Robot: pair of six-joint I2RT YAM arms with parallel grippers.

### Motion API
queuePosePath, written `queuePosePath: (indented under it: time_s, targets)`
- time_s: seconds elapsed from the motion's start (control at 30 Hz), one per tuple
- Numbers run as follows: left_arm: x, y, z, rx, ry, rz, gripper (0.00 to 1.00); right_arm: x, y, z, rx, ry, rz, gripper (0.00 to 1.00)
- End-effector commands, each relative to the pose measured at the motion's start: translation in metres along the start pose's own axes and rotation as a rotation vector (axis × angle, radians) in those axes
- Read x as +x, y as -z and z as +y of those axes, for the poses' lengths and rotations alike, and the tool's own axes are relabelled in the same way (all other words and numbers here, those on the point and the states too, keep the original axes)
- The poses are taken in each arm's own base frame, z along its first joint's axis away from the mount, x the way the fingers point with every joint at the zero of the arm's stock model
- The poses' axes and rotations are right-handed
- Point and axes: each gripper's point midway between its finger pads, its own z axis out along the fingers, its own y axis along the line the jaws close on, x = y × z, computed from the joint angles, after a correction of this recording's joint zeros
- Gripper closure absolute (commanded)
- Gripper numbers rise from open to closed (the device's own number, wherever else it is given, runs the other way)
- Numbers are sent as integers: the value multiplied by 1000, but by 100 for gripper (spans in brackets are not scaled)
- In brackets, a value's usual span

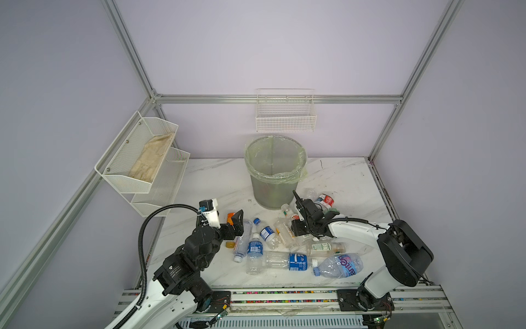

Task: Throw the plastic bottles in the bin
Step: Pick up the plastic bottle from the center of the table.

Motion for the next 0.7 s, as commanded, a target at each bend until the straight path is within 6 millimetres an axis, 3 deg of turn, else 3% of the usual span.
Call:
queuePosePath:
  time_s: [0.0, 0.27, 0.67]
  targets:
    - [13, -4, 5, -12, 14, 15, 1, 10, 1, -4, 31, 2, 25, 44]
    - [11, -3, 4, -9, 16, 11, 1, -15, 33, 1, 30, -11, -64, 52]
    - [10, -2, 1, 8, 20, 16, 1, -50, 104, 8, -5, -64, -221, 56]
